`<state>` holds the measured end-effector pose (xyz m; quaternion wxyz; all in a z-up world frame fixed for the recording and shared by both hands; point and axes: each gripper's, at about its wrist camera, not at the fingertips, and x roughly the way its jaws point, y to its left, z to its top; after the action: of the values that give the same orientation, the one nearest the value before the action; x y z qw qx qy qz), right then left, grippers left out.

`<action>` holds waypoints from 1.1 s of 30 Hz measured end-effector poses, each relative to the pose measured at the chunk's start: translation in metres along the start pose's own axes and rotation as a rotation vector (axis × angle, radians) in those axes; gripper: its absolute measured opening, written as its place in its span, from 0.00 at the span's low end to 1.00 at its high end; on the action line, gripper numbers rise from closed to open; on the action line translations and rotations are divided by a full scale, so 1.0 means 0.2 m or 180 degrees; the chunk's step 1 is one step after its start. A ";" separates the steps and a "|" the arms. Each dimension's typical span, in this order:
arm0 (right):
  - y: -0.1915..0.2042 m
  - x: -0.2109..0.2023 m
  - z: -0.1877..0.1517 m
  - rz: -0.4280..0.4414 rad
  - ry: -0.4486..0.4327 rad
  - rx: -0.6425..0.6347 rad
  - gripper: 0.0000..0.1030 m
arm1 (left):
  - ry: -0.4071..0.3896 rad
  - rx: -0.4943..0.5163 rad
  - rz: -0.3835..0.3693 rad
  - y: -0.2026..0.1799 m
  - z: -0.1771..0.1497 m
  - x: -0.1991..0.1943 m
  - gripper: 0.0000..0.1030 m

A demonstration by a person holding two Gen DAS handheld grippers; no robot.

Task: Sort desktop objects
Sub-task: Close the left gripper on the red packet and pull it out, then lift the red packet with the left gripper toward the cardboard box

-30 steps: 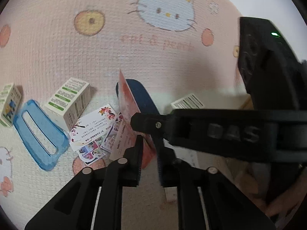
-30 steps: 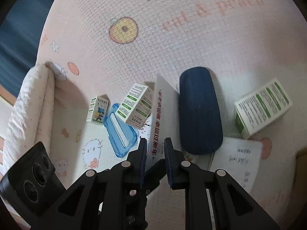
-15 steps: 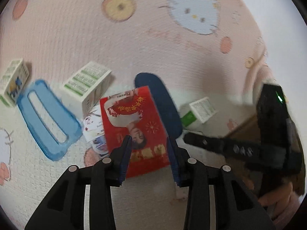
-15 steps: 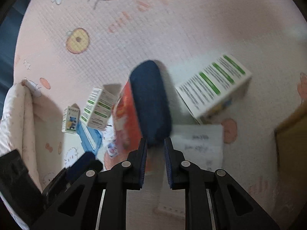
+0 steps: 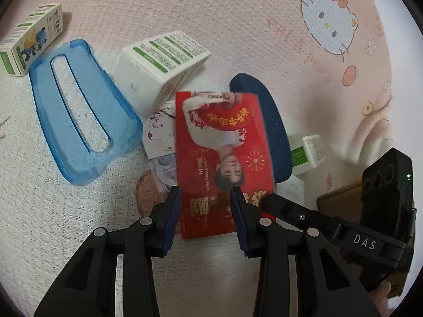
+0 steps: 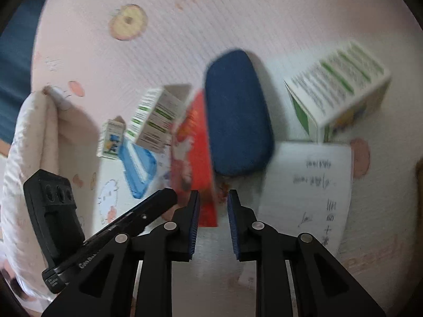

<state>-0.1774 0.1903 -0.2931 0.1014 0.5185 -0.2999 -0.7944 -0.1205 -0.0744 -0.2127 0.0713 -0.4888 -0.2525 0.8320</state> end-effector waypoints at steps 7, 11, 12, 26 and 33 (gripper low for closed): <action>-0.03 -0.01 -0.08 0.0230 -0.0194 -0.0021 0.09 | 0.0019 -0.0110 -0.0253 0.00 -0.09 0.00 0.20; 0.00 -0.05 -0.16 0.0087 -0.0218 -0.0081 0.08 | 0.0072 -0.0123 -0.0326 0.02 -0.15 -0.03 0.19; 0.01 -0.05 -0.18 0.0038 -0.0198 -0.0092 0.08 | 0.0095 -0.0093 -0.0319 0.02 -0.18 -0.04 0.19; 0.07 -0.12 -0.48 -0.0308 0.0117 -0.0161 0.11 | 0.0256 -0.0217 -0.0216 0.03 -0.36 -0.18 0.27; 0.02 -0.30 -0.47 -0.0422 -0.0066 -0.0137 0.36 | 0.0310 -0.0077 -0.0222 0.00 -0.32 -0.13 0.42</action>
<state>-0.0688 0.1810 -0.2721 0.0566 0.5266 -0.2488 -0.8109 -0.0529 -0.0615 -0.2189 0.1066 -0.5205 -0.2756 0.8011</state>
